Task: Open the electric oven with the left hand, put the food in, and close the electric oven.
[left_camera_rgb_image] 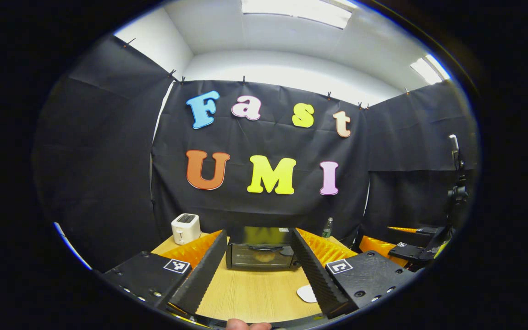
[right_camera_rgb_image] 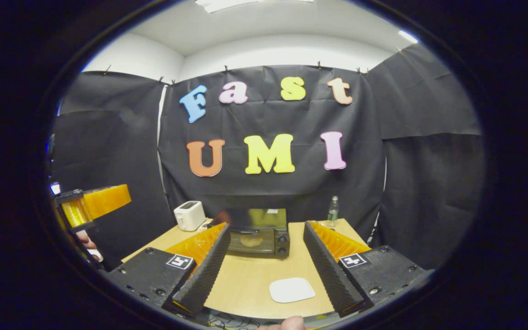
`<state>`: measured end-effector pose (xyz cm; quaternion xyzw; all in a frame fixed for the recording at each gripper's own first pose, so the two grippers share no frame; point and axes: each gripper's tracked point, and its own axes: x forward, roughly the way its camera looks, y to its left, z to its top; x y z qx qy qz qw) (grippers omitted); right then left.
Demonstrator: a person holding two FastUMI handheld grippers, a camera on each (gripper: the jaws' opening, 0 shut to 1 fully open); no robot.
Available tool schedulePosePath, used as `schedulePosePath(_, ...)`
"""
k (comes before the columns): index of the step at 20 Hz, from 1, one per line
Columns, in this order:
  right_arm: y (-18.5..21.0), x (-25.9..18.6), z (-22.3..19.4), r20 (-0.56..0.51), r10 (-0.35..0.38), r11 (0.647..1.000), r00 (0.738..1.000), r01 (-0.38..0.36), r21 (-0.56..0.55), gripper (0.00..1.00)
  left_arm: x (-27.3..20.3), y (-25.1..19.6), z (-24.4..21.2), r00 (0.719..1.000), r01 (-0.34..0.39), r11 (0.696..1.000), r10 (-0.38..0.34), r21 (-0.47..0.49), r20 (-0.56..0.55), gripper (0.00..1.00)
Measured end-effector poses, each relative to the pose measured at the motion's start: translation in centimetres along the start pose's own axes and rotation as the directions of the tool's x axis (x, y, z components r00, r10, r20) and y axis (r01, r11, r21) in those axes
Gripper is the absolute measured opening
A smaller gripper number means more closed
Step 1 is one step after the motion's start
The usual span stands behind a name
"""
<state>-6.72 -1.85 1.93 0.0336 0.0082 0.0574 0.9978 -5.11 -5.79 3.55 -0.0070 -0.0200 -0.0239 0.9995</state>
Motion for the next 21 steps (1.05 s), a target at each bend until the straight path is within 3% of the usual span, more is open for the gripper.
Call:
schedulePosePath(9, 4.3, -6.9, 0.5, 0.055, 0.001, 1.0, 0.998, -0.001, 0.001, 0.97, -8.7, 1.1, 0.3, 1.0, 0.003, 0.999, -0.001, -0.044, 0.03, 0.92)
schedulePosePath(21, 5.5, -9.1, 0.6, 0.072, 0.007, 1.0, 0.997, -0.006, -0.02, 0.97, -11.2, 0.7, 0.3, 0.999, 0.016, 0.999, -0.014, -0.048, 0.046, 0.92)
